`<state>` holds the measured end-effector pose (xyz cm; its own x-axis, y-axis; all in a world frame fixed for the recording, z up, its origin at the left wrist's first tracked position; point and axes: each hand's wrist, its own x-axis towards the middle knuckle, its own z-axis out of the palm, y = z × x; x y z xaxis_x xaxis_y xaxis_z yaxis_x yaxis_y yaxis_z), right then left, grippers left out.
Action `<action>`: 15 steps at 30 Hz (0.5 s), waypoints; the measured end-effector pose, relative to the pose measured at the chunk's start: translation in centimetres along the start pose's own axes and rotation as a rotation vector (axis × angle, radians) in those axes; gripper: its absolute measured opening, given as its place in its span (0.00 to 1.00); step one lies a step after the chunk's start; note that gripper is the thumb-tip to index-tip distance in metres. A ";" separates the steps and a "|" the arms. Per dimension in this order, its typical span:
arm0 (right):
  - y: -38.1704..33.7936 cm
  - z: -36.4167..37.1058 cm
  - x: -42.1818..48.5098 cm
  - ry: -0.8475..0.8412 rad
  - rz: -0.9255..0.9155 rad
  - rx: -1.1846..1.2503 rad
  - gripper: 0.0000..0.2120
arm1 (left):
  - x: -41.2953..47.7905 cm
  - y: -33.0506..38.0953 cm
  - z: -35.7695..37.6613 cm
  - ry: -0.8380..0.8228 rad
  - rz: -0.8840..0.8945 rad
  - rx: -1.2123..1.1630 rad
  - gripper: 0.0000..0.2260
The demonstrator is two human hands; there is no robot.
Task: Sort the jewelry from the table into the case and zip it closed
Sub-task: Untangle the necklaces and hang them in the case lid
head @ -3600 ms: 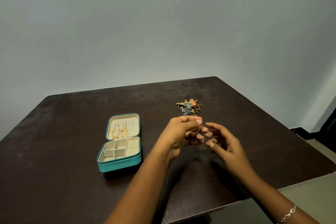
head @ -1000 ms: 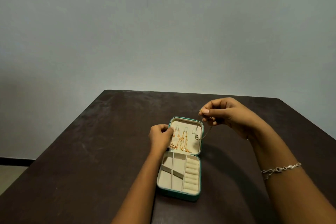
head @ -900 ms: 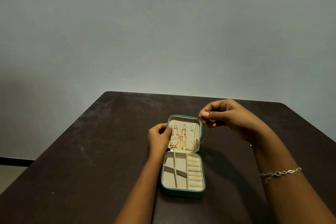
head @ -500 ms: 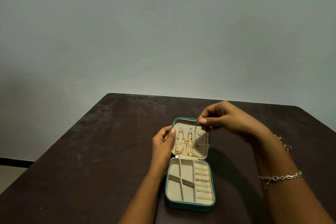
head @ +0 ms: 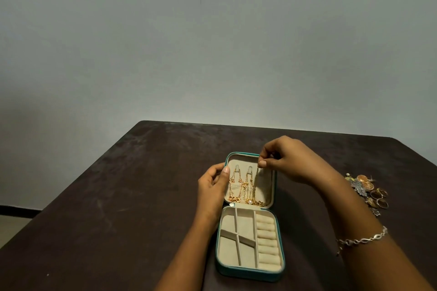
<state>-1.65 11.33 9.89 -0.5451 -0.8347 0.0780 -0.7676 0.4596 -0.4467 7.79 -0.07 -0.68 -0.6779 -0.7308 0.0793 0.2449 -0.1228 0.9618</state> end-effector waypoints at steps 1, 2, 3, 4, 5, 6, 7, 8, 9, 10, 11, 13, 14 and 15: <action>0.1 0.2 0.2 0.025 -0.003 -0.041 0.03 | 0.0 0.1 0.0 -0.001 0.000 -0.002 0.09; 0.2 0.4 0.3 0.043 -0.009 -0.082 0.03 | 0.0 0.1 0.0 -0.002 0.000 -0.005 0.08; 0.3 0.7 0.5 0.055 -0.018 -0.126 0.04 | 0.0 0.2 0.0 -0.002 0.000 -0.005 0.08; 0.3 0.9 0.6 0.067 -0.029 -0.173 0.06 | 0.0 0.2 0.1 0.000 0.000 -0.005 0.08; 0.4 1.0 0.7 0.081 -0.041 -0.220 0.07 | 0.0 0.2 0.1 0.004 0.000 -0.004 0.08; 0.5 1.2 0.8 0.097 -0.053 -0.266 0.08 | 0.0 0.2 0.1 0.008 0.000 -0.002 0.08; 0.5 1.3 0.8 0.110 -0.068 -0.310 0.08 | 0.0 0.2 0.1 0.011 -0.001 0.000 0.09; 0.6 1.4 0.8 0.117 -0.087 -0.355 0.09 | 0.0 0.2 0.1 0.013 -0.003 0.002 0.09; 0.7 1.5 0.8 0.120 -0.112 -0.400 0.10 | 0.0 0.2 0.1 0.014 -0.004 0.002 0.09; 0.9 1.5 0.8 0.126 -0.140 -0.442 0.10 | 0.0 0.2 0.1 0.015 -0.002 0.002 0.08; 1.0 1.5 0.7 0.136 -0.171 -0.478 0.11 | 0.0 0.2 0.1 0.015 0.001 0.001 0.08; 1.2 1.5 0.6 0.158 -0.229 -0.530 0.12 | 0.0 0.2 0.0 0.013 0.005 -0.005 0.07; 1.3 1.6 0.5 0.167 -0.251 -0.549 0.12 | 0.0 0.2 0.0 0.011 0.008 -0.006 0.07; 1.4 1.7 0.4 0.173 -0.266 -0.560 0.12 | 0.0 0.2 -0.1 0.010 0.008 -0.006 0.07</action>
<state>-2.37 11.07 7.83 -0.3225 -0.9024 0.2860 -0.9182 0.3716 0.1371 7.90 -0.10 -0.51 -0.6686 -0.7388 0.0847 0.2550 -0.1208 0.9594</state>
